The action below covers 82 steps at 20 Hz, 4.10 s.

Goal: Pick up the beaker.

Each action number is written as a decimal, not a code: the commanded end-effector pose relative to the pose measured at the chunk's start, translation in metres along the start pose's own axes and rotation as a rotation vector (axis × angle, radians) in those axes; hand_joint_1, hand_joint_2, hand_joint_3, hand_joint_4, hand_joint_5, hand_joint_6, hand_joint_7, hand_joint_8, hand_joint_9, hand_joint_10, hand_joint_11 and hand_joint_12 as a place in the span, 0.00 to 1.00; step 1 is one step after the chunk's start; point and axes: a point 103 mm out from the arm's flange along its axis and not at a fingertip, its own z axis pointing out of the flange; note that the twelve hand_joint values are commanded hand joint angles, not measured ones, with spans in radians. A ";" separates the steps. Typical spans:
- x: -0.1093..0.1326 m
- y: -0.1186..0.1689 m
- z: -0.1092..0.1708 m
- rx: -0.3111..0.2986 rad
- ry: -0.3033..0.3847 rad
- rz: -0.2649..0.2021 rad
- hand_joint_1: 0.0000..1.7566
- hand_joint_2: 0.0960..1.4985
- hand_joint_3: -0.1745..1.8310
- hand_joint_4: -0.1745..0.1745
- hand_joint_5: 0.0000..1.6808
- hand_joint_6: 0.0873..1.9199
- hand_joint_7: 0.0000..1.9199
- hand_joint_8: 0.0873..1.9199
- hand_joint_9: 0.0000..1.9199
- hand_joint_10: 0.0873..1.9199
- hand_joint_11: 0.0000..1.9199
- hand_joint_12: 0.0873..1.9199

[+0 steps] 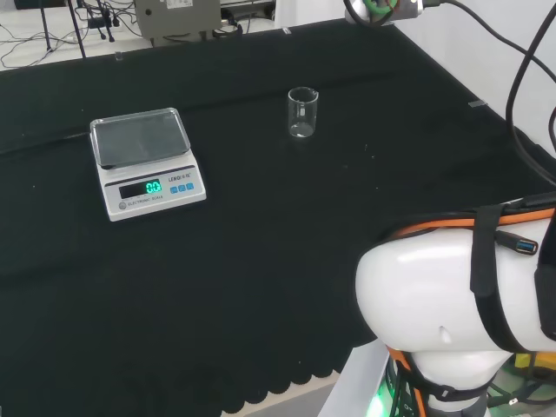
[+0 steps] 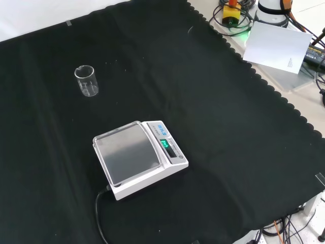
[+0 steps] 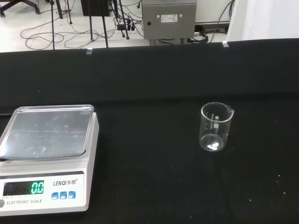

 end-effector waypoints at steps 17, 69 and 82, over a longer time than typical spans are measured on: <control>-0.129 0.060 0.080 -0.007 0.090 0.032 0.35 0.41 0.27 0.66 0.06 0.00 0.00 0.21 0.06 0.38 0.00 0.60; -0.139 0.314 0.356 0.310 -0.032 0.074 0.36 0.41 0.24 0.73 0.00 0.00 0.00 0.12 0.01 0.38 0.00 0.50; -0.113 0.321 0.375 0.288 -0.004 0.032 0.36 0.41 0.23 0.80 0.00 0.00 0.00 0.15 0.04 0.39 0.00 0.58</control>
